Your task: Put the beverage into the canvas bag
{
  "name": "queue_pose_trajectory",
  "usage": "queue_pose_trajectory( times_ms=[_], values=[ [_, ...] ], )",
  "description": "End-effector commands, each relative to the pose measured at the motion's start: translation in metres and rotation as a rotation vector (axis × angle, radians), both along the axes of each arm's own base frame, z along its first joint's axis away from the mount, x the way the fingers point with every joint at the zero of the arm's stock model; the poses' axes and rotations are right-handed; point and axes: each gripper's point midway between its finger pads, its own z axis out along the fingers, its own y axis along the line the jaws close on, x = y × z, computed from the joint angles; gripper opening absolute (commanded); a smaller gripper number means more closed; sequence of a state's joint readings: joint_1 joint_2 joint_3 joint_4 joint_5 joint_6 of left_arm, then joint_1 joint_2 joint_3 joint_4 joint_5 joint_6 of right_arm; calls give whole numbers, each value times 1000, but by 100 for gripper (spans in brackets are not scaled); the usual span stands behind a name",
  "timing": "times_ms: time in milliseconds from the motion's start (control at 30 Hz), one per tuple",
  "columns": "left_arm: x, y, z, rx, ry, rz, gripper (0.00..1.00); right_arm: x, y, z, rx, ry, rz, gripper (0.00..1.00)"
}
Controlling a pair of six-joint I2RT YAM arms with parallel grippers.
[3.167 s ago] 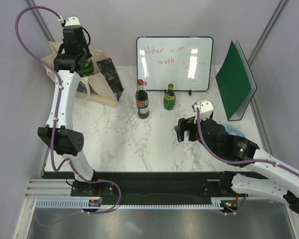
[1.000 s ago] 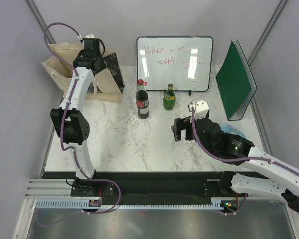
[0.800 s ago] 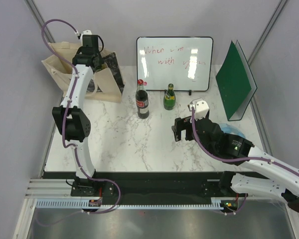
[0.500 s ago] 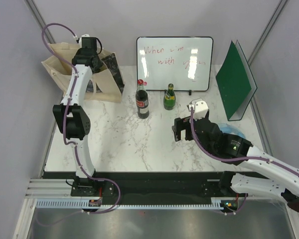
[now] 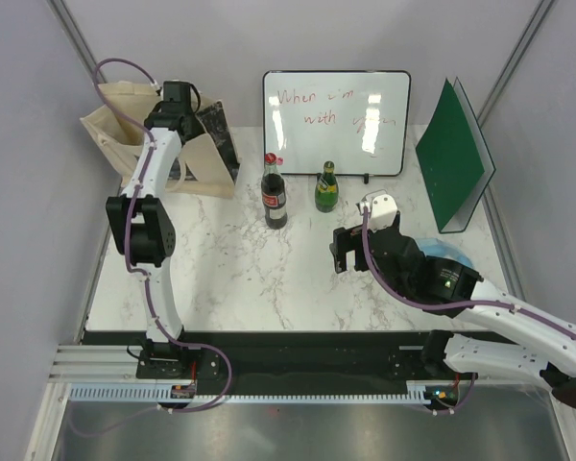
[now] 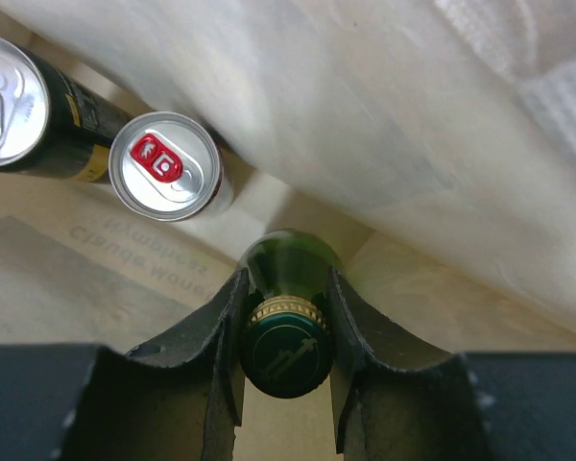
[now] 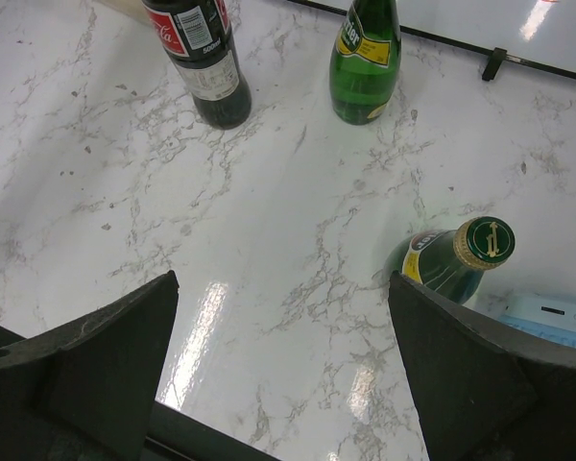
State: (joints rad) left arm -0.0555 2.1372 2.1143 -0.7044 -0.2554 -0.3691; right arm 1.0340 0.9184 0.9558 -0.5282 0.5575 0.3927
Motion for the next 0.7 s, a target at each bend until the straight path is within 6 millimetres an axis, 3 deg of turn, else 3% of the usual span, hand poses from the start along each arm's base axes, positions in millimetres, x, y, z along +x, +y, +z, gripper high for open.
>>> queue_pose_trajectory(
  times_ms=[0,100,333,433,467,667],
  values=[
    [17,-3,31,-10,-128,-18,3,5,1,8,30,-31,-18,98],
    [11,-3,18,-16,-97,-8,11,4,1,6,30,-27,-19,98],
    [6,-5,1,-21,-58,-24,21,2,-1,6,47,-23,-18,98],
    [2,-14,1,-27,-51,-47,30,1,-2,9,59,-28,-17,98],
    [1,-17,5,-21,-59,-50,38,1,-2,11,63,-30,-19,98],
    [-8,-15,23,8,-76,-41,56,-2,-4,17,90,-30,-14,98]
  ],
)
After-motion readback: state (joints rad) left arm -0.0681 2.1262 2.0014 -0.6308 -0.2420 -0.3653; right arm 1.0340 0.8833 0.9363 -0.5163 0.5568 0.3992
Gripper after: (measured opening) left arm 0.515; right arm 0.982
